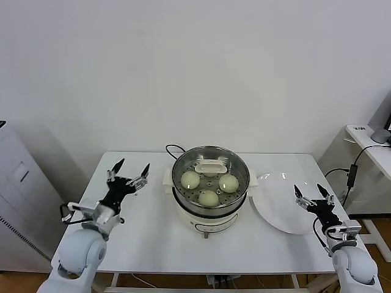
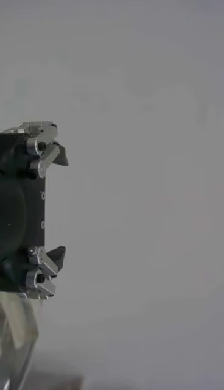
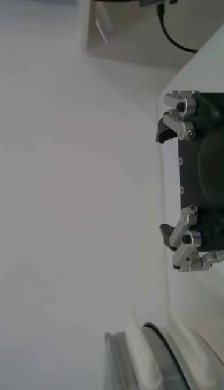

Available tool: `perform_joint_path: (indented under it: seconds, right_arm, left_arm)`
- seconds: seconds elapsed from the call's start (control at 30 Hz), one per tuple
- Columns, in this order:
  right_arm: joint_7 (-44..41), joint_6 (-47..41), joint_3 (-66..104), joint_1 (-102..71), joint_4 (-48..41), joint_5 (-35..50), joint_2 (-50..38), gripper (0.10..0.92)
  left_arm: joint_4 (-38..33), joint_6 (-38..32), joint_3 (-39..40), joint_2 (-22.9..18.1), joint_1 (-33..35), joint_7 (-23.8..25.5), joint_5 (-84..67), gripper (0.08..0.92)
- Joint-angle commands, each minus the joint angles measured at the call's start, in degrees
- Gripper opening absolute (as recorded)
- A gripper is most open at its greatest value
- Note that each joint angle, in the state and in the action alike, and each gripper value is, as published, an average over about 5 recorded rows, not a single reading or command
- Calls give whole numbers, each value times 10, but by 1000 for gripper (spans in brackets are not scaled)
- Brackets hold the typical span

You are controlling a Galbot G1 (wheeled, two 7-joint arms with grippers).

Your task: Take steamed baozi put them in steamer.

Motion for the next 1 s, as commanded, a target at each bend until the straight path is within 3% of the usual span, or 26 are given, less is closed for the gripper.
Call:
perform_joint_path:
  seconds: [0.03,1.0]
  right_arm:
    - [27,-19,7,-8,25,-8,0,823]
    - [25,-33,-3,-16,22,-27,11,823]
  left_arm:
    - [121,-93,-18,26,30,-36,-32,823]
    - [157,-68,18,2,4,-43,-6,823]
